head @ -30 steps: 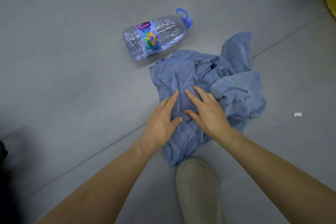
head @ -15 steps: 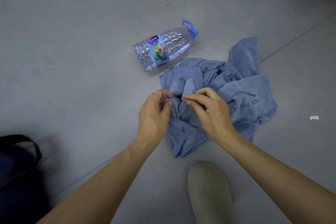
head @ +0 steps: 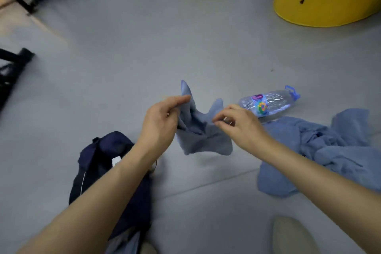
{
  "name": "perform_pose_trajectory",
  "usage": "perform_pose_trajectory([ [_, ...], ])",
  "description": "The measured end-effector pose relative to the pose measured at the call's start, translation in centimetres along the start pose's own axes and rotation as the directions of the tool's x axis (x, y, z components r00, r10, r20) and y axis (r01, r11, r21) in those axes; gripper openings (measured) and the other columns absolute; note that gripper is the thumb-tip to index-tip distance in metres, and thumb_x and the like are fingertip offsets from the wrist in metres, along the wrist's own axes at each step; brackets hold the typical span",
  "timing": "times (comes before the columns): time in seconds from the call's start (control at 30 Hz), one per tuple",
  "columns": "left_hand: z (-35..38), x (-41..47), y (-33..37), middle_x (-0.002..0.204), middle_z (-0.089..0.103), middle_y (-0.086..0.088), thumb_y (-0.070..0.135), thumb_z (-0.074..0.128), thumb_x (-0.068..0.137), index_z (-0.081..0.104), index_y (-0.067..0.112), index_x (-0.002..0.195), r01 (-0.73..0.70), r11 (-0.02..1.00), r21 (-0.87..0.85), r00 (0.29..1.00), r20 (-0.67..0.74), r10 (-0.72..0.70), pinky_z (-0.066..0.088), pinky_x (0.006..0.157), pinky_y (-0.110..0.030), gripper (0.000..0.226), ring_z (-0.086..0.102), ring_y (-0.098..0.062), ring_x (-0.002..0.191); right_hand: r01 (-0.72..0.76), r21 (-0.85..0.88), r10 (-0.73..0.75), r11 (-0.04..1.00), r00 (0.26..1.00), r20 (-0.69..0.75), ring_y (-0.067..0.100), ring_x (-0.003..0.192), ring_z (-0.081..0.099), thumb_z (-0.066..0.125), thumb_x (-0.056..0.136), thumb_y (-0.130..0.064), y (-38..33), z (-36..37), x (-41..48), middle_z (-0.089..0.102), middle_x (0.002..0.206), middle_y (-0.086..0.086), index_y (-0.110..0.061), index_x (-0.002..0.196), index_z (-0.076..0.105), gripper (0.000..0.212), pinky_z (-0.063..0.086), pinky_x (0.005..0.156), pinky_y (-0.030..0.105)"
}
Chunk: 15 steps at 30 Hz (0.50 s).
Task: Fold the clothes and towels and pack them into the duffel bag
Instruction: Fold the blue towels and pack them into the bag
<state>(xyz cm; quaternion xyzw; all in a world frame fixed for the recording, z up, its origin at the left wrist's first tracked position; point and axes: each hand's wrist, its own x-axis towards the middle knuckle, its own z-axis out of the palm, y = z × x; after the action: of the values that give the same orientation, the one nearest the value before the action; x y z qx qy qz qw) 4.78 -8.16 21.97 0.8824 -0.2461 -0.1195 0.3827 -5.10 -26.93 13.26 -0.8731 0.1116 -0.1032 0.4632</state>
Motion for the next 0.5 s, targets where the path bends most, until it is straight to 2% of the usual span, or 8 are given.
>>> perform_pose_trajectory([
  [0.1,-4.7,-1.6,1.8,0.094,0.075,0.011,-0.004,0.038,0.093,0.071,0.034,0.120,-0.082,0.996,0.017,0.995,-0.051,0.083,0.050,0.086,-0.020,0.057,0.067,-0.005,0.095,0.074,-0.060,-0.065,0.995,0.988,0.140,0.007,0.083,0.061,0.064,0.090,-0.025,-6.4,-0.7,1.4,0.062,0.099,-0.011,-0.035,0.104,0.070,0.018,0.051,0.086,0.036],
  [0.2,-8.5,-3.7,3.0,0.110,0.073,0.012,-0.013,0.036,0.084,0.074,0.028,0.114,-0.127,0.990,-0.054,0.987,-0.106,0.121,0.048,0.091,-0.015,0.064,0.065,-0.002,0.107,0.144,-0.029,-0.138,0.989,0.977,0.162,0.007,0.092,0.060,0.068,0.086,-0.031,-12.4,-0.8,2.5,0.060,0.113,-0.012,-0.037,0.125,0.056,0.041,0.051,0.091,0.036],
  [0.27,-10.5,-5.2,3.2,0.112,0.072,0.018,-0.016,0.035,0.082,0.074,0.031,0.110,-0.143,0.984,-0.111,0.982,-0.142,0.127,0.045,0.095,-0.012,0.068,0.062,0.002,0.113,0.171,-0.001,-0.168,0.985,0.972,0.164,0.009,0.110,0.057,0.072,0.083,-0.037,-15.5,-0.3,3.0,0.055,0.125,-0.009,-0.037,0.133,0.047,0.055,0.050,0.097,0.039],
  [0.37,-13.1,-7.0,2.5,0.104,0.073,0.024,-0.017,0.034,0.083,0.074,0.037,0.103,-0.148,0.981,-0.129,0.978,-0.164,0.126,0.047,0.095,-0.016,0.070,0.064,0.001,0.111,0.143,0.091,-0.149,0.986,0.986,0.070,0.008,0.117,0.052,0.076,0.083,-0.041,-18.9,0.1,3.4,0.051,0.127,-0.008,-0.037,0.135,0.042,0.063,0.048,0.100,0.038],
  [0.43,-14.4,-7.9,1.5,0.101,0.077,0.009,-0.012,0.035,0.085,0.074,0.041,0.104,-0.121,0.984,-0.132,0.985,-0.141,0.103,0.052,0.096,-0.029,0.068,0.069,-0.012,0.107,0.108,0.211,-0.144,0.972,0.977,0.160,0.008,0.127,0.047,0.077,0.085,-0.037,-20.9,-0.1,3.5,0.047,0.138,-0.009,-0.043,0.143,0.036,0.072,0.043,0.105,0.034],
  [0.5,-15.3,-8.6,0.9,0.102,0.077,-0.005,-0.005,0.035,0.084,0.072,0.044,0.106,-0.121,0.984,-0.132,0.988,-0.110,0.107,0.052,0.098,-0.041,0.065,0.070,-0.022,0.105,0.069,0.279,-0.166,0.958,0.925,0.341,0.005,0.132,0.047,0.076,0.087,-0.027,-22.5,-0.3,3.5,0.050,0.142,-0.009,-0.044,0.148,0.035,0.075,0.039,0.109,0.031],
])
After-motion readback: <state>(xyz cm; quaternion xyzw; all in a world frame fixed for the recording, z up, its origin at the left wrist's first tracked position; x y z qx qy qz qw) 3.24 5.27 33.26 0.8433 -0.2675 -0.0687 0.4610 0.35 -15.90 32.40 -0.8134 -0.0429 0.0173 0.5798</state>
